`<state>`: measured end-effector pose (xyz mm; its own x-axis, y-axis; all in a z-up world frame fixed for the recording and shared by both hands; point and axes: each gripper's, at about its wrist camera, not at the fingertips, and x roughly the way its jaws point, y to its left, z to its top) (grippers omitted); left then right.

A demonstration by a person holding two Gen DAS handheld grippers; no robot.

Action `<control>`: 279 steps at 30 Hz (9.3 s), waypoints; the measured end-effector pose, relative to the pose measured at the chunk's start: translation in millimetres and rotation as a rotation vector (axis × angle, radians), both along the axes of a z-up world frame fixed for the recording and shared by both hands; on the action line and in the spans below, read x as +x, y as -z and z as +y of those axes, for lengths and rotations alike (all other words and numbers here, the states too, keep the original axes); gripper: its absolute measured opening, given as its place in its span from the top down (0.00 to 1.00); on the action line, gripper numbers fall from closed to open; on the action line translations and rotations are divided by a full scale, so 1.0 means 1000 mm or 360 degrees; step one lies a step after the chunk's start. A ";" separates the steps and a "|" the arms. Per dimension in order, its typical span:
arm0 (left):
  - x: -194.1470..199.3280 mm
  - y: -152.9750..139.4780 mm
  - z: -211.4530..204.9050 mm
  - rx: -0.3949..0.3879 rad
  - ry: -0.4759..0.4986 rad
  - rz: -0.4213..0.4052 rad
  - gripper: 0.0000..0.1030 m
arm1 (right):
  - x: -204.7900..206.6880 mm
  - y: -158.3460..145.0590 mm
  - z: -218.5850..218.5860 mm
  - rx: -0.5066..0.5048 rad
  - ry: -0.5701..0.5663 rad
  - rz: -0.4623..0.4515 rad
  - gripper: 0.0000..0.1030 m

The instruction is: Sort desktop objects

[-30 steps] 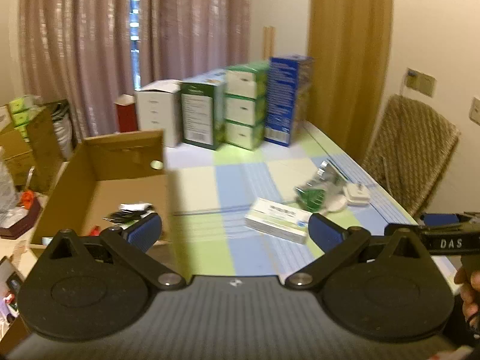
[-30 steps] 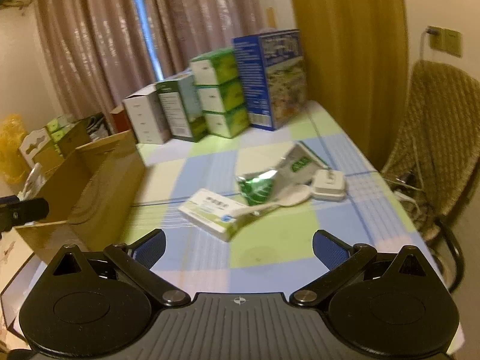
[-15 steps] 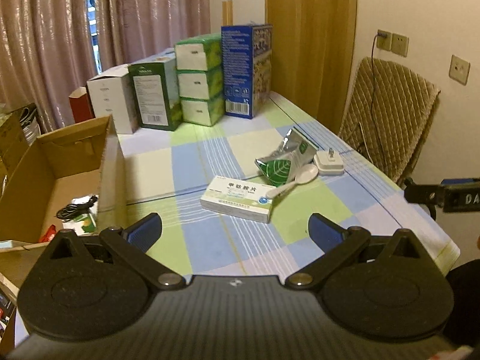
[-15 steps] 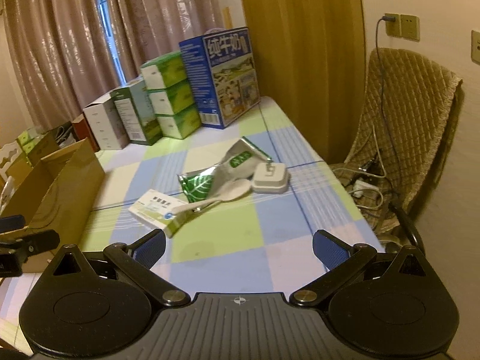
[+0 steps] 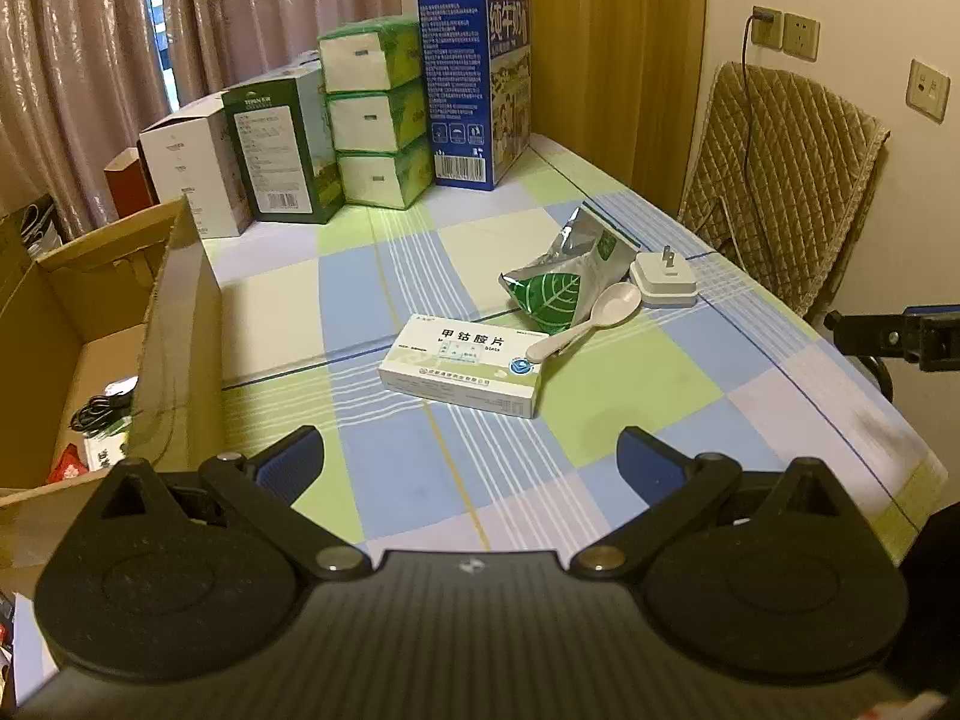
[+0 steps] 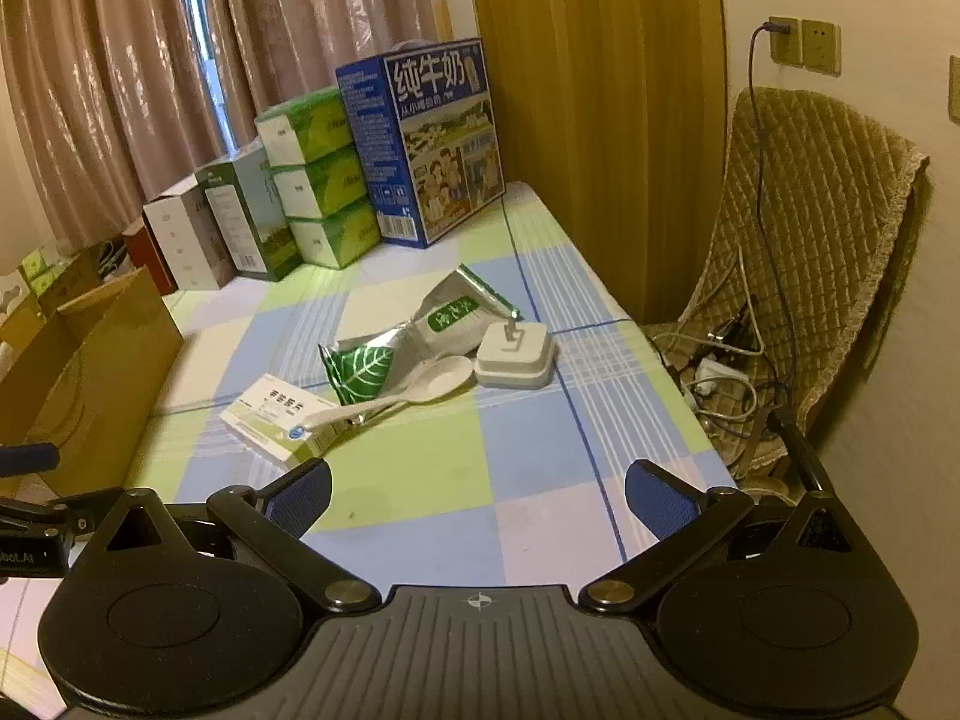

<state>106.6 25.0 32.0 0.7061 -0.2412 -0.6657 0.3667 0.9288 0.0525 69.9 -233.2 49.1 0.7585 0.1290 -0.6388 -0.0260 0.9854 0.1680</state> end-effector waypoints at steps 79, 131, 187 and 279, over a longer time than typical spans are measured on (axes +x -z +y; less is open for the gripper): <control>0.121 0.089 0.006 -0.0115 -0.0198 0.0122 0.01 | 0.204 0.120 0.070 -0.0089 0.0079 0.0150 0.45; 0.019 0.097 -0.001 0.0025 -0.0083 0.0185 0.31 | 0.071 0.105 0.025 0.0302 -0.0325 0.0409 0.94; 0.032 0.108 -0.005 -0.0007 -0.0216 0.0219 0.33 | 0.045 0.107 0.065 -0.0200 -0.0364 -0.0034 0.71; 0.055 -0.072 0.255 -0.0079 -0.0602 -0.0173 0.34 | 0.123 -0.070 0.353 0.0352 -0.0889 -0.0260 0.71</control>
<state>161.5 279.9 104.4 0.8170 0.0194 -0.5763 -0.0068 0.9997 0.0240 193.1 120.0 119.2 0.6237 0.6507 -0.4331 -0.5704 0.7577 0.3171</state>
